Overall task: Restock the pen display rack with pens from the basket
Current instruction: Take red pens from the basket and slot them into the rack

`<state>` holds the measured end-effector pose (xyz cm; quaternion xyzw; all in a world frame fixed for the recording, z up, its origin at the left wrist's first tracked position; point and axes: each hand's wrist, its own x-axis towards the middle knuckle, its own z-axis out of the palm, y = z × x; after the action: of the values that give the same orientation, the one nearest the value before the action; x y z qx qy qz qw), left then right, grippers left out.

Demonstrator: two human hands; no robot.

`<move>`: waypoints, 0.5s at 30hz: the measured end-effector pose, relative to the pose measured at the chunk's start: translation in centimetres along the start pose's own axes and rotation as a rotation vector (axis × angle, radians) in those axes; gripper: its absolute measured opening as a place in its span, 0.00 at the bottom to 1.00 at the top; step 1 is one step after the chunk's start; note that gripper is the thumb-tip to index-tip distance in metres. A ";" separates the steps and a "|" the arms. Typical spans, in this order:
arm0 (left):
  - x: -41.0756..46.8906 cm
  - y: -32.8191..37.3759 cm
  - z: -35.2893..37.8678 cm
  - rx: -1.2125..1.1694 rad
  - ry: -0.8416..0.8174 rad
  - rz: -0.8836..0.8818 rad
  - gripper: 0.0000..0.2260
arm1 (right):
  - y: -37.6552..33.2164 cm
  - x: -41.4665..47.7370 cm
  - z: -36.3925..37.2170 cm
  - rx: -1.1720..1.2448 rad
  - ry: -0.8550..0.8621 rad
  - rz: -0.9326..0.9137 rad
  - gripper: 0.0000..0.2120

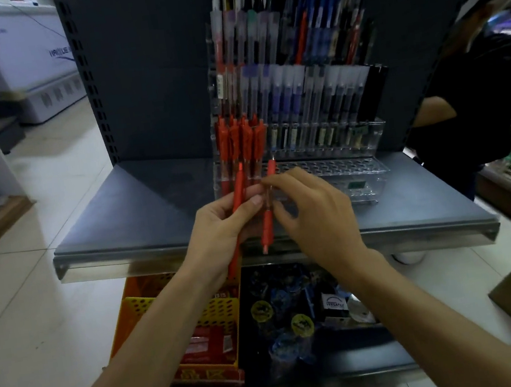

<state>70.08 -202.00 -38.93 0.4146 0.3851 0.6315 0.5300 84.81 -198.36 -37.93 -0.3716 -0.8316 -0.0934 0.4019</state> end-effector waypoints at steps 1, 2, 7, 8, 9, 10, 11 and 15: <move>0.0 0.0 0.1 0.002 -0.017 -0.009 0.10 | 0.3 0.0 0.0 -0.003 0.005 0.010 0.11; 0.0 0.1 0.2 -0.005 -0.034 -0.020 0.11 | 0.6 0.1 -0.1 -0.006 0.012 0.010 0.11; 0.1 0.2 0.6 -0.069 -0.004 -0.005 0.09 | 1.6 0.6 -0.5 0.083 0.048 0.090 0.06; 0.2 0.2 0.5 -0.071 0.009 0.000 0.09 | 1.7 0.8 -0.6 0.170 0.064 0.160 0.05; 0.3 0.1 0.5 -0.067 0.018 0.003 0.09 | 1.8 1.2 -0.7 0.261 0.077 0.239 0.04; 0.4 0.1 0.4 -0.058 0.023 0.004 0.08 | 1.9 1.6 -0.7 0.330 0.086 0.313 0.03; 0.4 0.1 0.3 -0.046 0.025 0.006 0.08 | 2.1 2.2 -0.7 0.368 0.092 0.371 0.02; 0.5 -0.1 0.2 -0.021 0.033 0.005 0.08 | 3.1 4.9 -0.7 0.418 0.079 0.503 0.06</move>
<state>70.24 -201.44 -38.85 0.3994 0.3864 0.6435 0.5264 85.38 -193.82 -34.28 -0.4709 -0.6987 0.1668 0.5121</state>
